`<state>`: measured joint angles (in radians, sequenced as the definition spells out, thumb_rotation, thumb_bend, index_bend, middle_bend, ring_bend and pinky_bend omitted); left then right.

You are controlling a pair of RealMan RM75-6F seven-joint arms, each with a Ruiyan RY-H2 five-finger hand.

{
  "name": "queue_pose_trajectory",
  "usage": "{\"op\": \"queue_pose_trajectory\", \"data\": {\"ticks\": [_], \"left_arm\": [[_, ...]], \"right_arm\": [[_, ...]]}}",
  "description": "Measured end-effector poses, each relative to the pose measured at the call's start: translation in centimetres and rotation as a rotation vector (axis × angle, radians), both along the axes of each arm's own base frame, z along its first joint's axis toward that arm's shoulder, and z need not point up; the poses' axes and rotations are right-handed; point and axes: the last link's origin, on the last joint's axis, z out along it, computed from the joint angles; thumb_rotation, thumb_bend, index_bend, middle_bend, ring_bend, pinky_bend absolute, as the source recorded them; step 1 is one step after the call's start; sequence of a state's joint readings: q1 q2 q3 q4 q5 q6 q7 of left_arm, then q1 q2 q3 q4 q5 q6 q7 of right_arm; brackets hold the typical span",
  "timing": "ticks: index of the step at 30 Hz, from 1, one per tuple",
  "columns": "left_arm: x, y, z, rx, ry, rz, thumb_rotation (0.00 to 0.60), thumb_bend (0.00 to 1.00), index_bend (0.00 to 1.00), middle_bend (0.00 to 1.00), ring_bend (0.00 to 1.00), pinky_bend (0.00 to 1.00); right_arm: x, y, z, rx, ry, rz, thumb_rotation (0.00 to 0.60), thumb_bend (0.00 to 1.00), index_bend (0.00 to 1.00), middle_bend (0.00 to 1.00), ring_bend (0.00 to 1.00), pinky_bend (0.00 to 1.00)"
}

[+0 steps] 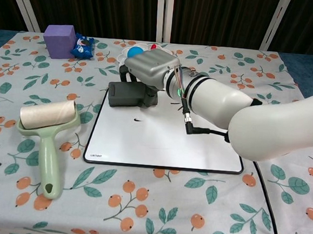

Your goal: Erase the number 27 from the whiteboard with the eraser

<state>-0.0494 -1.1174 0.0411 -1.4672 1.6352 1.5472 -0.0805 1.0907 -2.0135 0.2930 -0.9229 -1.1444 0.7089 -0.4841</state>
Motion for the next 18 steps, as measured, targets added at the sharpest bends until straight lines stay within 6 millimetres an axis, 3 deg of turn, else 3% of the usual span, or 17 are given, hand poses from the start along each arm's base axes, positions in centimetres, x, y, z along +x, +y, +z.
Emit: {"op": "queue_pose_trajectory", "data": {"ticks": [18], "left_arm": [[1.1, 0.5, -0.9, -0.02, 0.007, -0.026, 0.6, 0.01, 0.1, 0.07, 0.04, 0.17]], "right_arm": [[-3.1, 5.9, 3.9, 0.248, 0.014, -0.003, 0.6, 0.34, 0.74, 0.63, 0.6, 0.77]]}}
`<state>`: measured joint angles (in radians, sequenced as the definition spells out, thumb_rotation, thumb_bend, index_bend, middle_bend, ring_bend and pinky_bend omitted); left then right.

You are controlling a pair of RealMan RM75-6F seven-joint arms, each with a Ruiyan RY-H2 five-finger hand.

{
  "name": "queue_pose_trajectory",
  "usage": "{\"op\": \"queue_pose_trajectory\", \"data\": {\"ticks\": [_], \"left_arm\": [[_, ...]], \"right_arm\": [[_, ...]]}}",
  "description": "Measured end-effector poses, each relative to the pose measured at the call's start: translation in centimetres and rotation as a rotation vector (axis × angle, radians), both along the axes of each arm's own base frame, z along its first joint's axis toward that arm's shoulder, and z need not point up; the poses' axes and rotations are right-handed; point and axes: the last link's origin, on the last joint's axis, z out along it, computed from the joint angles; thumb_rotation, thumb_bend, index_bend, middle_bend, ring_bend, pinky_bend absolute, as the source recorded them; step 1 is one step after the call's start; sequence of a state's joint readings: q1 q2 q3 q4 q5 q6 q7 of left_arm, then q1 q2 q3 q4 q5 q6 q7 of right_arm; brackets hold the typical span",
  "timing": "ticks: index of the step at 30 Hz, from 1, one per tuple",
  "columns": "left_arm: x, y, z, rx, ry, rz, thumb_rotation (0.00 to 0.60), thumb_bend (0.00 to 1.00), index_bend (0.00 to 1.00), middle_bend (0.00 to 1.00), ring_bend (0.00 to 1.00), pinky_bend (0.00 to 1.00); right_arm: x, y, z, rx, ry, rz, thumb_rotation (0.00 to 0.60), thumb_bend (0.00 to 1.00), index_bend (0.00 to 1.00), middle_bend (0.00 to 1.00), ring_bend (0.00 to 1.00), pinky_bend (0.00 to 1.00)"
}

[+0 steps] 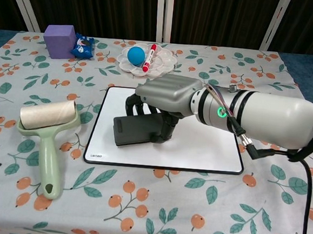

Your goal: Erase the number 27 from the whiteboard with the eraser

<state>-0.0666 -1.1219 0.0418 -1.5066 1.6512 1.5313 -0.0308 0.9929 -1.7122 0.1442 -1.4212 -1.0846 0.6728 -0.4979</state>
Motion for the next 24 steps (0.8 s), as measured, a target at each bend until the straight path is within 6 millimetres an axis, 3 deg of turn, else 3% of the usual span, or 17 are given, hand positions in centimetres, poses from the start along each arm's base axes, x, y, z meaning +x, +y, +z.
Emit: {"op": "queue_pose_trajectory", "data": {"ticks": [8, 24], "left_arm": [[0.1, 0.0, 0.0, 0.005, 0.0, 0.0, 0.6, 0.01, 0.1, 0.07, 0.04, 0.17], [0.0, -0.1, 0.6, 0.019, 0.007, 0.005, 0.6, 0.01, 0.1, 0.07, 0.04, 0.17]], "right_arm": [[-0.9, -1.1, 0.7, -0.103, 0.036, 0.032, 0.6, 0.34, 0.75, 0.64, 0.6, 0.77], [-5.2, -7.9, 0.8, -0.375, 0.158, -0.036, 0.6, 0.35, 0.75, 0.64, 0.6, 0.77]]}}
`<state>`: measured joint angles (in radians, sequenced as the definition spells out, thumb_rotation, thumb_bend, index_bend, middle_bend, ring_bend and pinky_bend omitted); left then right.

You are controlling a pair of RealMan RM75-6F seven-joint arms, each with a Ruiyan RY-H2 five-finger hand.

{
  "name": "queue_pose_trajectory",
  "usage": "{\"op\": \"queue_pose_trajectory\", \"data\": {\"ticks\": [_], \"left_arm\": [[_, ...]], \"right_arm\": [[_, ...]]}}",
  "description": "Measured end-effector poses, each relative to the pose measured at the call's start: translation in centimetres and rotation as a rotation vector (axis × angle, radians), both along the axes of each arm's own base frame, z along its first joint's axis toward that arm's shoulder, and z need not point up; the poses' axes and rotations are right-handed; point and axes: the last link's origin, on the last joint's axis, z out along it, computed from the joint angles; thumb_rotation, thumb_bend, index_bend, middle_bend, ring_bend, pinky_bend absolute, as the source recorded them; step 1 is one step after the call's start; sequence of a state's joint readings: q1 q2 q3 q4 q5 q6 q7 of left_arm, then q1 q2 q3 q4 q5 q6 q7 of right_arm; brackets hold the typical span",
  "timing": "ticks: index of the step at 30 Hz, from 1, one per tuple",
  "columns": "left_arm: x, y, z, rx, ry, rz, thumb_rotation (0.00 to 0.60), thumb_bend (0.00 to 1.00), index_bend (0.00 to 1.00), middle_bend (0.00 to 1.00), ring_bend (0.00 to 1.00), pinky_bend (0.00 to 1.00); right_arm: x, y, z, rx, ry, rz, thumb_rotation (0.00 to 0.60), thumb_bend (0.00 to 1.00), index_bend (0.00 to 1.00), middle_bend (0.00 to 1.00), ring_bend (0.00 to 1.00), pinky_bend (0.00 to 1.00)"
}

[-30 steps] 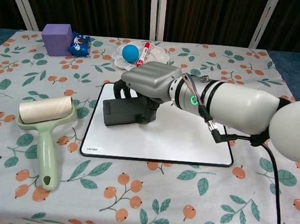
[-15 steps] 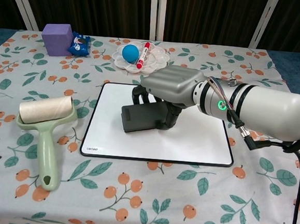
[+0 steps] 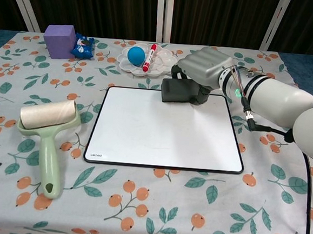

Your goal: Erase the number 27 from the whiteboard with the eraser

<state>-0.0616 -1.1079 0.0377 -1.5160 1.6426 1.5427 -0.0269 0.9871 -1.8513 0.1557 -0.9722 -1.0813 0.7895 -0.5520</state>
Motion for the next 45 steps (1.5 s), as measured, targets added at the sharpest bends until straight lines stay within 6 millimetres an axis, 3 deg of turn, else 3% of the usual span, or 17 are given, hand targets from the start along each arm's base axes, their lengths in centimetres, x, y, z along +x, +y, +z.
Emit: {"op": "queue_pose_trajectory", "data": {"ticks": [5, 11, 22, 29, 34, 37, 42, 45], "left_arm": [[0.0, 0.0, -0.1, -0.002, 0.002, 0.0, 0.6, 0.01, 0.1, 0.07, 0.04, 0.17], [0.1, 0.0, -0.2, -0.007, 0.003, -0.001, 0.6, 0.01, 0.1, 0.07, 0.04, 0.17], [0.5, 0.1, -0.4, -0.006, 0.0, -0.011, 0.6, 0.01, 0.1, 0.07, 0.04, 0.17], [0.4, 0.0, -0.3, -0.005, -0.001, -0.007, 0.6, 0.01, 0.1, 0.07, 0.04, 0.17], [0.4, -0.1, -0.3, -0.003, -0.006, -0.014, 0.6, 0.01, 0.1, 0.07, 0.04, 0.17], [0.4, -0.1, -0.3, -0.004, -0.005, -0.014, 0.6, 0.01, 0.1, 0.07, 0.04, 0.17], [0.5, 0.0, -0.6, -0.011, -0.008, -0.02, 0.6, 0.01, 0.1, 0.07, 0.04, 0.17], [0.6, 0.2, -0.9, -0.018, -0.009, -0.024, 0.6, 0.01, 0.1, 0.07, 0.04, 0.17]], "right_arm": [[-0.1, -0.2, 0.0, -0.004, -0.019, -0.016, 0.6, 0.35, 0.75, 0.64, 0.6, 0.77], [0.7, 1.1, -0.1, 0.051, -0.058, 0.003, 0.6, 0.35, 0.75, 0.64, 0.6, 0.77], [4.3, 6.8, -0.4, 0.278, -0.112, 0.119, 0.6, 0.35, 0.75, 0.64, 0.6, 0.77], [4.9, 9.2, 1.6, 0.343, -0.122, 0.172, 0.6, 0.35, 0.75, 0.64, 0.6, 0.77], [3.5, 9.2, 4.8, 0.302, -0.129, 0.157, 0.6, 0.35, 0.75, 0.64, 0.6, 0.77], [1.6, 8.7, 7.2, 0.251, -0.14, 0.113, 0.6, 0.35, 0.75, 0.64, 0.6, 0.77], [-3.6, 7.4, 11.2, 0.156, -0.133, -0.033, 0.6, 0.35, 0.75, 0.64, 0.6, 0.77], [-6.4, 6.5, 12.4, 0.103, -0.12, -0.109, 0.6, 0.35, 0.75, 0.64, 0.6, 0.77]]}}
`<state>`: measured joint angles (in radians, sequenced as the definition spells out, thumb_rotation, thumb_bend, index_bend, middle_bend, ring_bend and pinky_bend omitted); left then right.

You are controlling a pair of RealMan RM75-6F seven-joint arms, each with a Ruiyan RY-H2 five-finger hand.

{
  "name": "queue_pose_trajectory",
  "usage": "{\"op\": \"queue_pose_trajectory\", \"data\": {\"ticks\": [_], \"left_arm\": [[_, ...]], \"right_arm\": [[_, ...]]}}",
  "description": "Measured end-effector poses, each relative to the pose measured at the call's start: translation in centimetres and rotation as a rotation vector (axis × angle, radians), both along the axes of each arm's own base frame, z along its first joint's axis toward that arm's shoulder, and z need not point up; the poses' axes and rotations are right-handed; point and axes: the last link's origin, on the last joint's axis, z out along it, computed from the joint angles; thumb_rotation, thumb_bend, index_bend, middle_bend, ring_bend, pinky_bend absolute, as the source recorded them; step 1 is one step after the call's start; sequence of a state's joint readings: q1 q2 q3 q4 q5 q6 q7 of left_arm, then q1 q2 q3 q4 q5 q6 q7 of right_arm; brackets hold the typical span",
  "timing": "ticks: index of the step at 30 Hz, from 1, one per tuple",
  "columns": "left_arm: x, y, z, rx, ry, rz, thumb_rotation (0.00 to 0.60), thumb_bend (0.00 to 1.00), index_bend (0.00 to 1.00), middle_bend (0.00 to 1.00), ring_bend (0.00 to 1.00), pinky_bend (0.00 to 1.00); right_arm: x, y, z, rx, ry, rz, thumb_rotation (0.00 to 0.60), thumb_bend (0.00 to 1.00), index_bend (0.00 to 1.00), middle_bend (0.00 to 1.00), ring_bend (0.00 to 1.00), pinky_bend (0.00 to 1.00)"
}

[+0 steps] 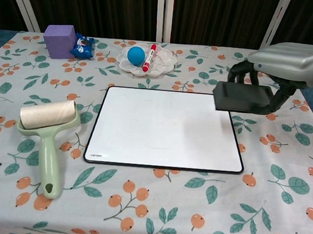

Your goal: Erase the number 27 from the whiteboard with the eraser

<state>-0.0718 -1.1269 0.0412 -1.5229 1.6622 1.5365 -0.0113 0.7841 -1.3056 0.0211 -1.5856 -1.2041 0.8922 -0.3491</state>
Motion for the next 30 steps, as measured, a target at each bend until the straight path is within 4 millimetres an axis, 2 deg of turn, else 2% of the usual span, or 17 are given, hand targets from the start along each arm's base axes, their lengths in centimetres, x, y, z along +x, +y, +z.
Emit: {"op": "queue_pose_trajectory", "data": {"ticks": [6, 12, 14, 15, 17, 18, 20, 21, 25, 30], "left_arm": [[0.3, 0.2, -0.4, -0.01, 0.005, -0.006, 0.6, 0.01, 0.1, 0.07, 0.04, 0.17], [0.6, 0.2, -0.6, -0.012, 0.008, -0.003, 0.6, 0.01, 0.1, 0.07, 0.04, 0.17], [0.6, 0.2, -0.6, -0.012, 0.007, 0.0, 0.6, 0.01, 0.1, 0.07, 0.04, 0.17], [0.6, 0.1, -0.7, -0.012, 0.007, 0.002, 0.6, 0.01, 0.1, 0.07, 0.04, 0.17], [0.5, 0.1, -0.7, -0.013, 0.007, 0.003, 0.6, 0.01, 0.1, 0.07, 0.04, 0.17], [0.5, 0.1, -0.7, -0.014, 0.008, 0.004, 0.6, 0.01, 0.1, 0.07, 0.04, 0.17], [0.5, 0.1, -0.8, -0.015, 0.008, 0.003, 0.6, 0.01, 0.1, 0.07, 0.04, 0.17], [0.5, 0.1, -0.8, -0.015, 0.008, 0.002, 0.6, 0.01, 0.1, 0.07, 0.04, 0.17], [0.6, 0.2, -0.7, -0.011, 0.009, -0.004, 0.6, 0.01, 0.1, 0.07, 0.04, 0.17], [0.6, 0.2, -0.4, 0.0, 0.011, -0.004, 0.6, 0.01, 0.1, 0.07, 0.04, 0.17]], "right_arm": [[-5.5, -1.6, 1.5, -0.07, 0.052, -0.13, 0.6, 0.35, 0.75, 0.64, 0.6, 0.77], [-8.4, -1.6, 1.3, -0.063, 0.059, -0.184, 0.6, 0.34, 0.73, 0.64, 0.6, 0.77], [-8.9, -1.6, 1.3, -0.064, 0.072, -0.182, 0.6, 0.33, 0.69, 0.61, 0.59, 0.73], [-9.2, -1.6, 1.3, -0.066, 0.078, -0.181, 0.6, 0.32, 0.66, 0.59, 0.56, 0.7], [-9.6, -1.5, 1.4, -0.065, 0.084, -0.182, 0.6, 0.26, 0.49, 0.45, 0.39, 0.51], [-9.8, -1.4, 1.5, -0.06, 0.092, -0.184, 0.6, 0.2, 0.28, 0.28, 0.21, 0.3], [-10.2, -1.4, 1.6, -0.052, 0.112, -0.189, 0.6, 0.12, 0.04, 0.06, 0.02, 0.04], [-10.4, -1.3, 1.7, -0.05, 0.125, -0.193, 0.6, 0.09, 0.0, 0.01, 0.0, 0.0], [-10.4, -1.2, 2.1, -0.071, 0.11, -0.202, 0.6, 0.01, 0.0, 0.0, 0.0, 0.0], [-10.1, -0.7, 3.2, -0.112, 0.044, -0.201, 0.6, 0.0, 0.0, 0.0, 0.0, 0.0]]}}
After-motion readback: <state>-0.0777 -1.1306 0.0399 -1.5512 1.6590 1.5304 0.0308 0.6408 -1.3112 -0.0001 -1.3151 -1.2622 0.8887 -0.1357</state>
